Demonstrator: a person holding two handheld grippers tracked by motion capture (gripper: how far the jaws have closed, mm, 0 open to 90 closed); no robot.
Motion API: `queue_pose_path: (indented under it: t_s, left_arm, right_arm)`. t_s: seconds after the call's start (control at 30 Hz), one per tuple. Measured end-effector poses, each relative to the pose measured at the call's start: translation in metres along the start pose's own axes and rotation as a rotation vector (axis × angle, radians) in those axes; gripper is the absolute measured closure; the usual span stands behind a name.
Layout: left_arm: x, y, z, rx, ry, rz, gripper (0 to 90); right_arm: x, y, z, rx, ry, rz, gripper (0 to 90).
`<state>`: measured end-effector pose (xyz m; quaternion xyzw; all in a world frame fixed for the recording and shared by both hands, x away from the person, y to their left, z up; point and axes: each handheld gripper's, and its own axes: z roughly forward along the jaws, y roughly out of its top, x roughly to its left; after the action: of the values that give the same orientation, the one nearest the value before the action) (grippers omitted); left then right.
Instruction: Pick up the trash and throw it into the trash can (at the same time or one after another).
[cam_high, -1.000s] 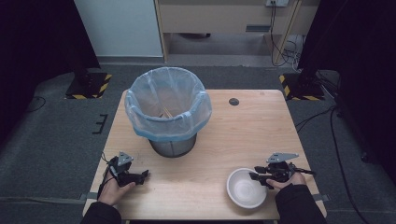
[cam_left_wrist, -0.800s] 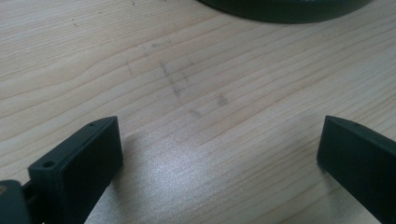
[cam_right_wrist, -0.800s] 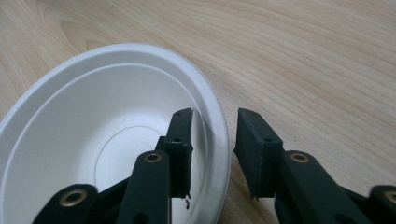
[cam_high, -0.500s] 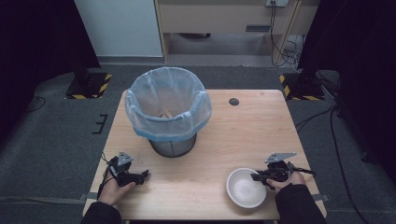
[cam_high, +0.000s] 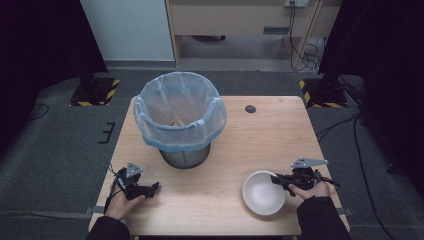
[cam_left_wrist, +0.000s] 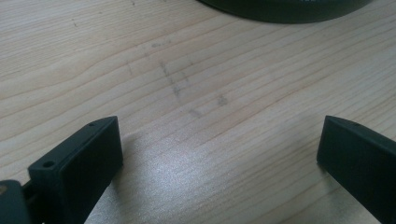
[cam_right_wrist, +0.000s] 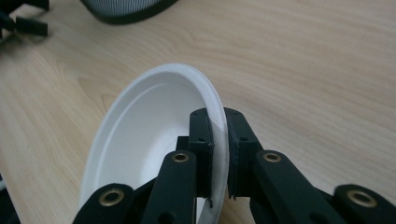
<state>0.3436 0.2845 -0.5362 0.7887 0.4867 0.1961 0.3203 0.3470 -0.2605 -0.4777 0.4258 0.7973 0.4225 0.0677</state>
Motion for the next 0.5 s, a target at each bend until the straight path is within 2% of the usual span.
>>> queue_pose_path:
  t_s: [0.2,0.23,0.27,0.3,0.37,0.4,0.5]
  left_arm:
    - [0.000,0.000,0.000,0.000,-0.001,0.001,0.0]
    - [0.000,0.000,0.000,-0.001,-0.001,0.001,0.0]
    - [0.000,0.000,0.000,-0.001,-0.001,0.001,0.0]
    - [0.000,0.000,0.000,0.000,-0.002,0.001,0.0]
    - [0.000,0.000,0.000,0.000,-0.002,0.001,0.0]
    - [0.000,0.000,0.000,-0.001,-0.002,0.001,0.0]
    - [0.000,0.000,0.000,-0.001,-0.002,0.001,0.0]
  right_arm:
    - [0.000,0.005,-0.005,-0.060,-0.039,0.018,83.4]
    - [0.000,0.007,-0.008,-0.099,-0.053,0.024,83.4]
    - [0.000,0.007,-0.008,-0.099,-0.053,0.024,83.4]
    - [0.000,0.010,-0.011,-0.135,-0.071,0.032,83.4]
    - [0.000,0.011,-0.012,-0.149,-0.078,0.037,83.4]
    - [-0.001,0.013,-0.015,-0.192,-0.099,0.051,83.4]
    - [-0.002,0.015,-0.017,-0.223,-0.113,0.062,83.4]
